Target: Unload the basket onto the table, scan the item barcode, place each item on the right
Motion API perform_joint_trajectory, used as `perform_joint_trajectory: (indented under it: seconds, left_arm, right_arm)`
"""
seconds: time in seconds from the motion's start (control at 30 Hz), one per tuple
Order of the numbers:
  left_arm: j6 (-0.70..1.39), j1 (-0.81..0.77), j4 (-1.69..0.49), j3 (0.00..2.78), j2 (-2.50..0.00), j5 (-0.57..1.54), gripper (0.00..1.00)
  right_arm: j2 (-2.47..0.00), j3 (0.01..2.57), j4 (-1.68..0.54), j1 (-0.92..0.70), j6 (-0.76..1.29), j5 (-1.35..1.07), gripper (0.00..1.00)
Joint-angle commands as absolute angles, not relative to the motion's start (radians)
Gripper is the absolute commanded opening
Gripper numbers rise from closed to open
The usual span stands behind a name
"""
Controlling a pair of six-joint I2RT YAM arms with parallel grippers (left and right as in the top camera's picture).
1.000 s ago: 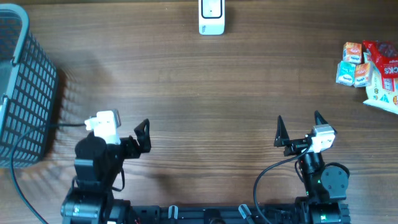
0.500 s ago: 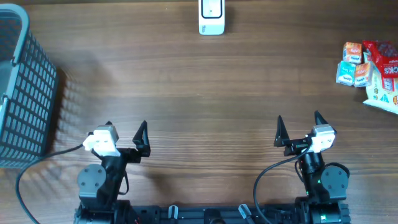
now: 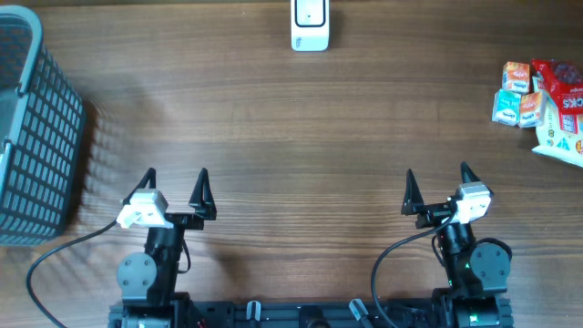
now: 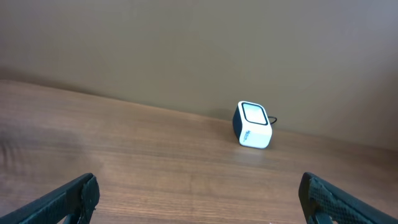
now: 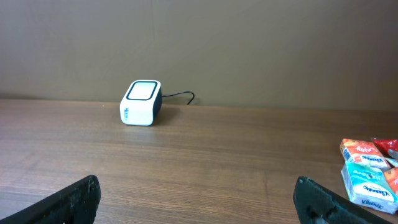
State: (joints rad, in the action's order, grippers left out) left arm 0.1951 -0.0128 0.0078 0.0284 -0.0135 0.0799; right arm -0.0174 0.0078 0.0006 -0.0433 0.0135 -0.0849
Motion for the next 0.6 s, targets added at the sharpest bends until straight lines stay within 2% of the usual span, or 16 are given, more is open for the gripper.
perform_joint_trajectory:
  seconds: [0.0,0.23,0.57]
  left_arm:
    - [0.179,-0.007,0.016,0.006,-0.003,0.077,1.0]
    - [0.179,-0.007,-0.076,0.006,-0.003,0.078,1.0]
    - [0.12,-0.008,-0.074,0.006,-0.003,0.077,1.0]
  right_arm:
    - [-0.005,0.005,0.002,-0.042,0.027,-0.075,1.0]
    - [-0.005,0.005,0.002,-0.042,0.026,-0.075,1.0]
    - [-0.005,0.005,0.002,-0.042,0.027,-0.075,1.0]
